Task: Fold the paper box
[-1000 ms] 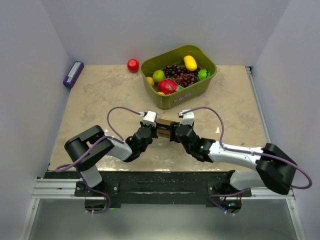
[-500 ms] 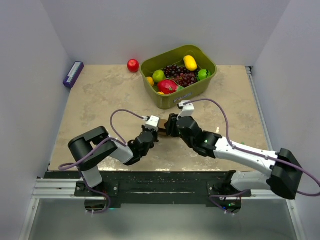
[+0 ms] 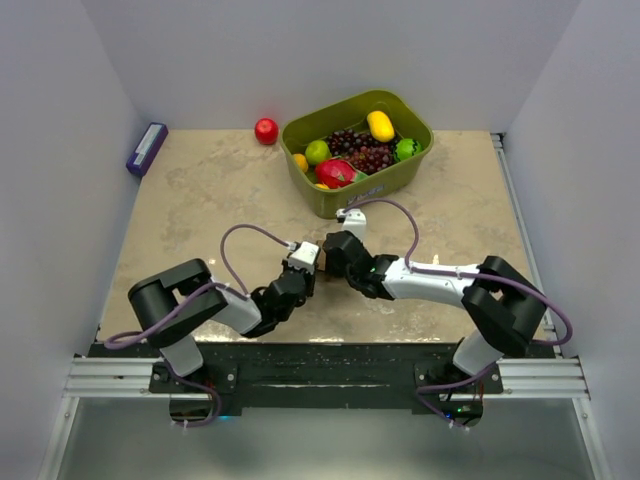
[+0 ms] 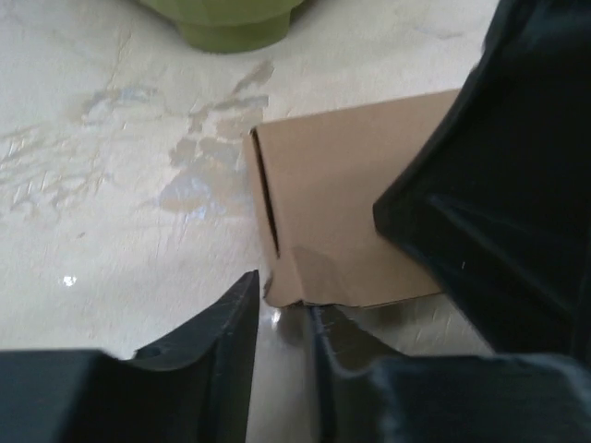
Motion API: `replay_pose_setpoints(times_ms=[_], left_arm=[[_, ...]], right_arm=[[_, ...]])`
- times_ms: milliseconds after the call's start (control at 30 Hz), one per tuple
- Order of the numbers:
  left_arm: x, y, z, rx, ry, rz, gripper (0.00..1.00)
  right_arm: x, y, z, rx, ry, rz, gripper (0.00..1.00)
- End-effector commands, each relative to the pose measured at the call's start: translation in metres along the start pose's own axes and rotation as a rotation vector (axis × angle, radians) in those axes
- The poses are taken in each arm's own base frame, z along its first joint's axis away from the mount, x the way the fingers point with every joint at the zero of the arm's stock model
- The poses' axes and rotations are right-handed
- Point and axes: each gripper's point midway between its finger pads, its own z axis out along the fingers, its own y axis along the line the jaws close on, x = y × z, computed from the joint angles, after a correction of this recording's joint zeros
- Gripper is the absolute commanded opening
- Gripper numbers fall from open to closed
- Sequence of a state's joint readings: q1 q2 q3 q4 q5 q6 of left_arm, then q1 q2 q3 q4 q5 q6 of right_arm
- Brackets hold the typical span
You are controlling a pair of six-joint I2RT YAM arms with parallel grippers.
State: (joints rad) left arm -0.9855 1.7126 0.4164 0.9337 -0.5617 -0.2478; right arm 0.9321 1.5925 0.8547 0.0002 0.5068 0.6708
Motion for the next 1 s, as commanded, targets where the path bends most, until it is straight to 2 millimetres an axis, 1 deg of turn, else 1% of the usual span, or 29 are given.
replay_pose_setpoints(times_ms=[0, 67, 100, 167, 200, 267, 300, 333, 367, 400, 433, 500, 533, 567, 600, 633, 667, 700, 733, 767, 867, 900, 967], left_arm=[[0.010, 0.003, -0.016, 0.011, 0.049, -0.002, 0.41], [0.012, 0.001, -0.020, 0.024, 0.065, -0.002, 0.45], [0.008, 0.000, -0.024, 0.038, 0.056, -0.010, 0.49], [0.005, -0.004, -0.031, 0.069, 0.056, -0.016, 0.52], [0.000, -0.003, -0.036, 0.081, 0.044, -0.026, 0.56], [0.001, -0.003, -0.043, 0.101, 0.053, -0.022, 0.60], [-0.005, -0.003, -0.047, 0.120, 0.042, -0.022, 0.62], [-0.001, -0.003, -0.050, 0.128, 0.060, -0.008, 0.64], [-0.002, -0.003, -0.052, 0.132, 0.063, -0.002, 0.65], [-0.005, -0.007, -0.055, 0.163, 0.065, -0.005, 0.67], [0.001, -0.008, -0.058, 0.178, 0.091, 0.006, 0.67], [0.002, -0.013, -0.064, 0.214, 0.107, -0.014, 0.68], [0.006, -0.018, -0.070, 0.257, 0.130, -0.016, 0.68], [0.007, -0.019, -0.072, 0.265, 0.139, -0.023, 0.69], [-0.003, -0.021, -0.073, 0.265, 0.129, -0.064, 0.69], [0.001, -0.018, -0.075, 0.251, 0.166, -0.063, 0.69], [-0.003, -0.018, -0.076, 0.246, 0.174, -0.074, 0.69], [-0.023, -0.022, -0.075, 0.251, 0.145, -0.114, 0.69], [-0.024, -0.020, -0.077, 0.244, 0.166, -0.117, 0.69], [-0.042, -0.022, -0.078, 0.252, 0.135, -0.148, 0.71], [-0.065, -0.014, -0.075, 0.262, 0.110, -0.245, 0.73], [-0.074, -0.006, -0.070, 0.271, 0.099, -0.308, 0.73], [-0.078, 0.002, -0.061, 0.272, 0.101, -0.356, 0.73]], right_arm=[[-0.007, 0.007, 0.001, -0.021, -0.029, 0.085, 0.43], [-0.007, 0.008, 0.002, -0.016, -0.029, 0.082, 0.43], [-0.008, 0.007, 0.003, -0.014, -0.028, 0.080, 0.43], [-0.007, 0.007, 0.005, -0.009, -0.023, 0.075, 0.43], [-0.006, 0.005, 0.006, -0.005, -0.020, 0.076, 0.43], [-0.004, 0.004, 0.007, -0.003, -0.017, 0.076, 0.43], [-0.003, 0.004, 0.008, -0.004, -0.012, 0.077, 0.43], [-0.002, 0.004, 0.009, -0.004, -0.010, 0.078, 0.43], [-0.001, 0.003, 0.011, -0.001, -0.004, 0.076, 0.43], [0.000, 0.004, 0.011, -0.002, -0.004, 0.078, 0.43], [0.002, 0.004, 0.012, -0.004, 0.001, 0.078, 0.43], [0.003, 0.004, 0.013, -0.003, 0.004, 0.080, 0.43], [0.003, 0.003, 0.012, -0.001, 0.003, 0.080, 0.43], [0.002, 0.003, 0.012, -0.002, 0.001, 0.079, 0.43], [0.000, 0.004, 0.010, -0.005, -0.004, 0.079, 0.43], [-0.001, 0.004, 0.010, -0.007, -0.004, 0.078, 0.43], [-0.001, 0.003, 0.010, -0.005, -0.004, 0.077, 0.43], [-0.003, 0.004, 0.009, -0.006, -0.008, 0.077, 0.43], [-0.003, 0.003, 0.009, -0.006, -0.008, 0.077, 0.44], [-0.004, 0.003, 0.009, -0.007, -0.010, 0.080, 0.44], [-0.006, 0.003, 0.007, -0.009, -0.015, 0.079, 0.44], [-0.007, 0.003, 0.006, -0.012, -0.019, 0.079, 0.44], [-0.010, 0.002, 0.004, -0.010, -0.026, 0.076, 0.45]])
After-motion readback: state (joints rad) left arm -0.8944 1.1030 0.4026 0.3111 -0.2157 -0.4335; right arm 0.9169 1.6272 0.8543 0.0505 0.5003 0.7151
